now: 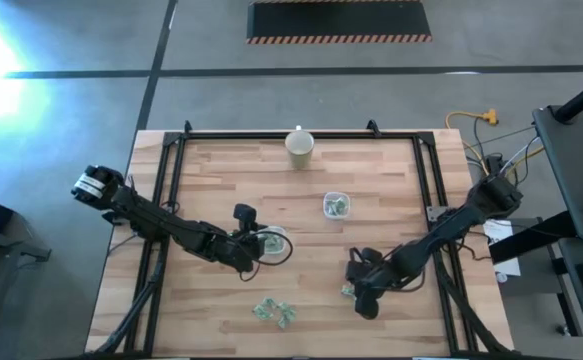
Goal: Pick and place Stevia / Truvia into bins
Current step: Put the green stevia packet into the right transparent container, then put the green stevia packet into the left transparent container
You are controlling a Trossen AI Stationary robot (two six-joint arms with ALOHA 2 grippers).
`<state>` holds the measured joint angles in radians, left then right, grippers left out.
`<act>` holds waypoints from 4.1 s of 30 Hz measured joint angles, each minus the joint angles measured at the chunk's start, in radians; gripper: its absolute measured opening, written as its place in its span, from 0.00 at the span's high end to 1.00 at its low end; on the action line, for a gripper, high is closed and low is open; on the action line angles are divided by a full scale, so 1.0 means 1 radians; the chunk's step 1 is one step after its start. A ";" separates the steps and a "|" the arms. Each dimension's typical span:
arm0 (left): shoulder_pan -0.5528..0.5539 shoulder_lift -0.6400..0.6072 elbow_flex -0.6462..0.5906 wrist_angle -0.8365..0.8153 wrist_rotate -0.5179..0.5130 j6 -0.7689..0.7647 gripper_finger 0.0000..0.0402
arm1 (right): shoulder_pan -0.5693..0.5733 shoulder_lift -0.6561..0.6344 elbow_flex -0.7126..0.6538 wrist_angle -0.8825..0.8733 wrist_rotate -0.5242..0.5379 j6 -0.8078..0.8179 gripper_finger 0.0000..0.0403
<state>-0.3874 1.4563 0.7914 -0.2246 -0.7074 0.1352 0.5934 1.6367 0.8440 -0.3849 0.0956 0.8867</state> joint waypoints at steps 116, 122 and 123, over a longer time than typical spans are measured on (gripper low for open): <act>-0.022 0.227 0.017 0.425 0.910 -0.103 0.63 | -0.235 -0.170 -0.001 -0.131 0.794 -0.506 0.69; -0.028 0.296 0.033 0.425 0.911 -0.134 0.63 | -0.235 -0.171 -0.001 -0.130 0.794 -0.502 0.71; -0.030 0.305 0.036 0.427 0.912 -0.140 0.63 | -0.235 -0.171 -0.001 -0.129 0.793 -0.502 0.71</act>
<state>-0.4171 1.7614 0.8275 0.2025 0.2044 -0.0047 0.3580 1.4662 0.8429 -0.5137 0.8889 0.3847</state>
